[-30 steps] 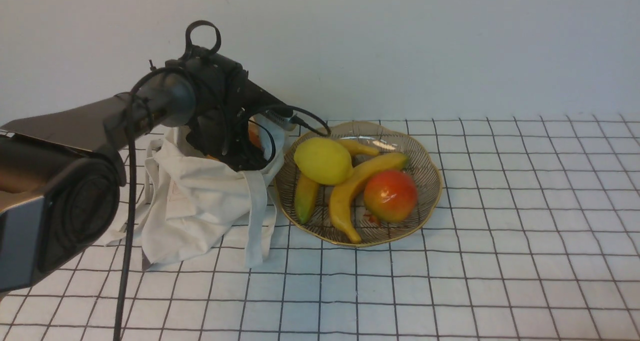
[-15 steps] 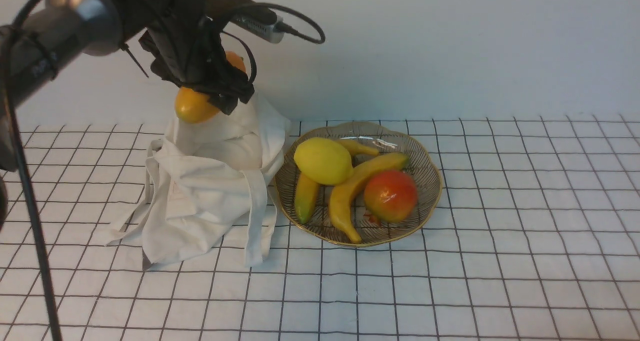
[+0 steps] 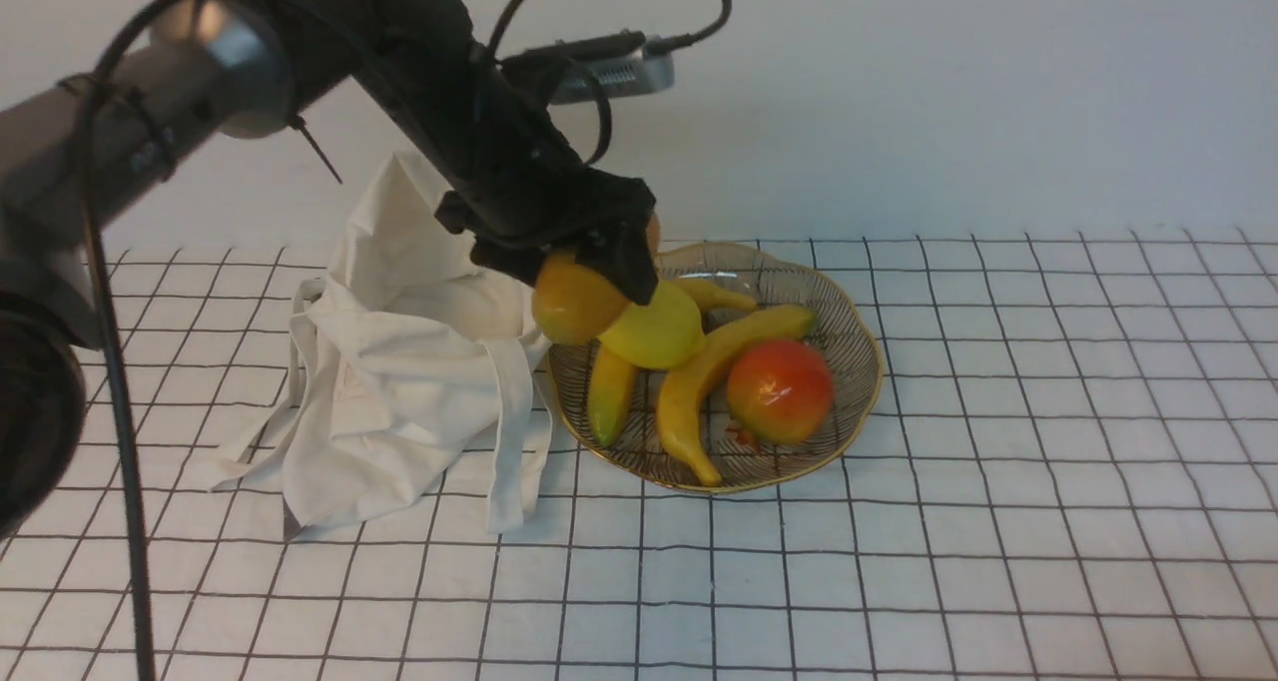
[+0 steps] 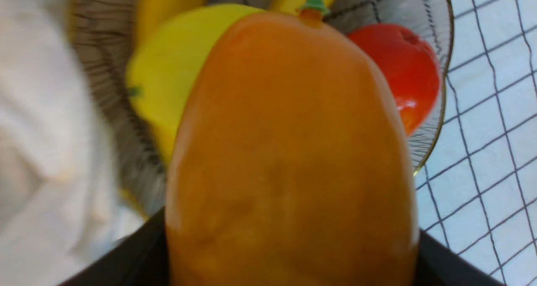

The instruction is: Take the fruit out of the bag on the white checkered tablecloth and place them on the plate.

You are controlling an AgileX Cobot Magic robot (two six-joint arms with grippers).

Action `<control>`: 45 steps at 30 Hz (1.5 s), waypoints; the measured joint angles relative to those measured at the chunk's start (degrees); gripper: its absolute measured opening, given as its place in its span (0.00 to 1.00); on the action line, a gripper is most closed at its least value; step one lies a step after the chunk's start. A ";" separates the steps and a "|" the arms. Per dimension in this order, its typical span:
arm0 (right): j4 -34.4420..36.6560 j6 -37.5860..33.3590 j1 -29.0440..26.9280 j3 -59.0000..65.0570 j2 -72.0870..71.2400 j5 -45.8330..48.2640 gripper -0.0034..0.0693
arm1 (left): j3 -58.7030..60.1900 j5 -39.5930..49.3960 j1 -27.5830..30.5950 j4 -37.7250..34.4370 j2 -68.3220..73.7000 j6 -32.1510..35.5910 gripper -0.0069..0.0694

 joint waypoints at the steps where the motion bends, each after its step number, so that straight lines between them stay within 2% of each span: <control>1: 0.00 0.00 0.00 0.00 0.00 0.00 0.03 | 0.00 -0.45 -0.32 0.00 0.16 0.13 0.75; 4: 0.00 0.00 0.00 0.00 0.00 0.00 0.03 | 0.00 -5.93 -3.55 0.07 2.31 4.32 0.75; 11: 0.00 0.00 0.00 0.00 0.00 0.00 0.03 | 0.00 -11.81 -7.91 0.87 2.92 7.16 0.76; 14: 0.00 0.00 0.00 0.00 0.00 0.00 0.03 | 0.00 -12.95 -8.35 2.17 2.92 7.50 0.82; 16: 0.00 0.00 0.00 0.00 0.00 0.00 0.03 | 0.00 -13.79 -8.47 2.95 2.92 7.56 0.92; 18: 0.00 0.00 0.00 0.00 0.00 0.00 0.03 | 0.00 -14.07 -8.48 3.17 2.92 7.51 0.97; 26: 0.00 0.00 0.00 0.00 0.00 0.00 0.03 | 0.00 -14.07 -8.48 3.33 2.87 7.16 0.98; 27: 0.00 0.00 0.00 0.00 0.00 0.00 0.03 | 0.00 -14.07 -8.48 3.39 2.62 7.16 0.96; 31: 0.00 0.00 0.00 0.00 0.00 0.00 0.03 | 0.07 -13.47 -8.48 3.78 -0.28 6.83 0.73; 36: 0.00 0.00 0.00 0.00 0.00 0.00 0.03 | 0.12 -9.99 -8.48 5.67 -9.03 7.02 0.24; 37: 0.00 0.00 0.00 0.00 0.00 0.00 0.03 | 0.12 -8.60 -8.48 6.64 -11.13 7.15 0.17; 39: 0.00 0.00 0.00 0.00 0.00 0.00 0.03 | 0.12 -3.47 -8.48 10.05 -15.92 7.15 0.10; 41: 0.00 0.00 0.00 0.00 0.00 0.00 0.03 | 0.12 -0.69 -8.48 11.78 -17.71 7.15 0.09; 42: 0.00 0.00 0.00 0.00 0.00 0.00 0.03 | 0.12 2.62 -8.48 15.47 -20.57 6.92 0.08; 45: 0.05 0.00 0.00 0.00 0.00 0.00 0.03 | 1.88 3.46 -8.48 19.31 -24.63 3.92 0.08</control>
